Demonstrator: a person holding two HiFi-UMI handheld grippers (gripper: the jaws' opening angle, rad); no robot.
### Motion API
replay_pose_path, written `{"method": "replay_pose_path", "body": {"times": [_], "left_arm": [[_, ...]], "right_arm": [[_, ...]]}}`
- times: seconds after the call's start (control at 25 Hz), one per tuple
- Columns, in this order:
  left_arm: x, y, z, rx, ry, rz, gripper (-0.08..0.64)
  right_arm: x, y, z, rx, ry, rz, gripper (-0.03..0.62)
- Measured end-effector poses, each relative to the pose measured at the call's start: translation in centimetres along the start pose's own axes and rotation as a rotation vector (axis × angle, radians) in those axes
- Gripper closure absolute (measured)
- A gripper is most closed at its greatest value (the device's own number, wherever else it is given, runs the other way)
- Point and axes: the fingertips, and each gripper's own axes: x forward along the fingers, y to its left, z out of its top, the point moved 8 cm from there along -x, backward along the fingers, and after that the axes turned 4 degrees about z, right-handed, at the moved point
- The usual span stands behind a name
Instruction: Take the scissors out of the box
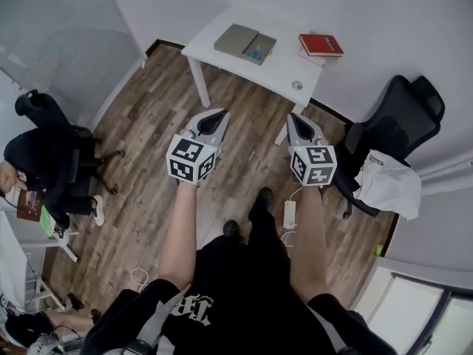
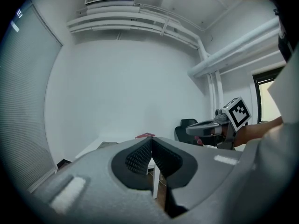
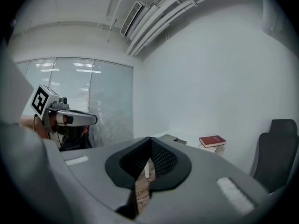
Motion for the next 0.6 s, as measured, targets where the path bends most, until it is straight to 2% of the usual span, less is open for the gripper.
{"method": "replay_pose_path", "body": {"times": [0.6], "left_arm": [[11.7,5.0,1.2,-0.010,0.025,0.048,0.561]], "right_arm": [[9.7,-9.5,0.8,0.023,0.012,0.028,0.591]]}}
